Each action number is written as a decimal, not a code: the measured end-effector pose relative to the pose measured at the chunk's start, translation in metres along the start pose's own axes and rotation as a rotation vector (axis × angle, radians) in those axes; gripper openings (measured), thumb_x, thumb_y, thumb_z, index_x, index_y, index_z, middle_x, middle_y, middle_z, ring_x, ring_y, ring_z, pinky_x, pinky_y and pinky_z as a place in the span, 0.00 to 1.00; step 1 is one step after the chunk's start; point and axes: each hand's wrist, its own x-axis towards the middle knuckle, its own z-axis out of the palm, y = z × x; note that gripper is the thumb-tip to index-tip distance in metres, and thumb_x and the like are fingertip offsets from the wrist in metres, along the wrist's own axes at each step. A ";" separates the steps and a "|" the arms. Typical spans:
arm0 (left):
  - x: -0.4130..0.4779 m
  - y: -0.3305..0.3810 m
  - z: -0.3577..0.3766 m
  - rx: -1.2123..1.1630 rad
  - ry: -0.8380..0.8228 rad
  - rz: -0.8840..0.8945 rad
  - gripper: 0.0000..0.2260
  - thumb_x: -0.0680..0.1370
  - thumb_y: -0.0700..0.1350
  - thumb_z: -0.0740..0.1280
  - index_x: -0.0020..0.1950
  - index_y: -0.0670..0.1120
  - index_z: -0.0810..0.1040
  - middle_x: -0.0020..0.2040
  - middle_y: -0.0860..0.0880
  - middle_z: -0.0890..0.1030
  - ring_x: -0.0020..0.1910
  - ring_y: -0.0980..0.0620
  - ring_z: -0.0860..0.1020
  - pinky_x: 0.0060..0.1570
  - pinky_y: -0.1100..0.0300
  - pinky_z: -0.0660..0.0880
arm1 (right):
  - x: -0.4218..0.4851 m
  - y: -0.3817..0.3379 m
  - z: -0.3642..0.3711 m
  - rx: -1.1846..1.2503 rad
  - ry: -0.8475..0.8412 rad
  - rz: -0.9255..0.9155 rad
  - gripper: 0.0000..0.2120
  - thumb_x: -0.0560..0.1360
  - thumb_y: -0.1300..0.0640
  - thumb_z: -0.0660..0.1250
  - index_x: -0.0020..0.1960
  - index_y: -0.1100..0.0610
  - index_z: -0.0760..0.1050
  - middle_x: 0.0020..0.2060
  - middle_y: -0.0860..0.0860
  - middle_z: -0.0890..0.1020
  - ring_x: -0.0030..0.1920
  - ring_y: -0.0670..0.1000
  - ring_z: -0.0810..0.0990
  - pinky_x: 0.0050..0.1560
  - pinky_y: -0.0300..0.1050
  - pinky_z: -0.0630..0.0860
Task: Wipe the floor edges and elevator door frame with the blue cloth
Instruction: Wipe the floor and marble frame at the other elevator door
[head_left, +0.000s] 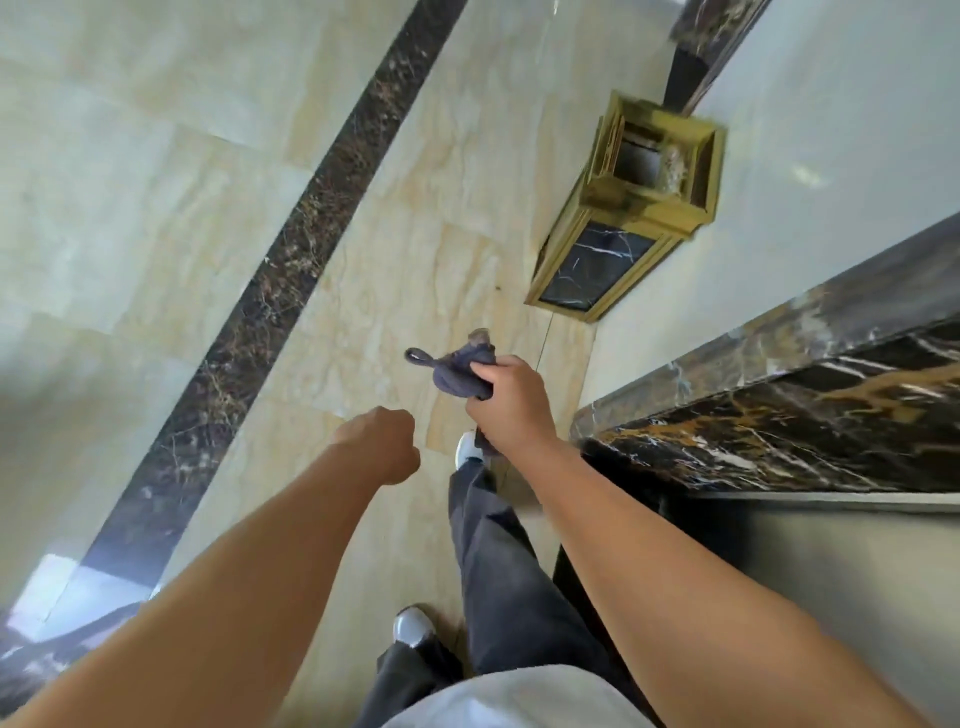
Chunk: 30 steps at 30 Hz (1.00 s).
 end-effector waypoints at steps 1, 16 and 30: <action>0.014 0.002 -0.021 -0.006 0.002 0.014 0.14 0.77 0.50 0.62 0.60 0.46 0.75 0.58 0.44 0.78 0.54 0.43 0.79 0.47 0.55 0.74 | 0.024 -0.004 -0.010 -0.016 0.013 0.001 0.11 0.70 0.65 0.66 0.52 0.64 0.80 0.47 0.60 0.78 0.45 0.60 0.78 0.41 0.52 0.76; 0.227 0.060 -0.343 0.030 0.161 0.168 0.12 0.78 0.48 0.60 0.58 0.47 0.75 0.55 0.47 0.78 0.52 0.46 0.78 0.48 0.55 0.75 | 0.355 -0.052 -0.164 0.079 0.118 0.092 0.21 0.64 0.61 0.73 0.56 0.60 0.75 0.52 0.53 0.77 0.46 0.51 0.78 0.31 0.28 0.66; 0.495 0.082 -0.585 0.295 0.025 0.395 0.11 0.76 0.46 0.61 0.57 0.47 0.75 0.54 0.47 0.77 0.49 0.46 0.78 0.47 0.56 0.75 | 0.657 -0.045 -0.240 0.004 0.250 0.399 0.29 0.69 0.60 0.72 0.69 0.57 0.71 0.62 0.55 0.75 0.61 0.55 0.75 0.58 0.41 0.73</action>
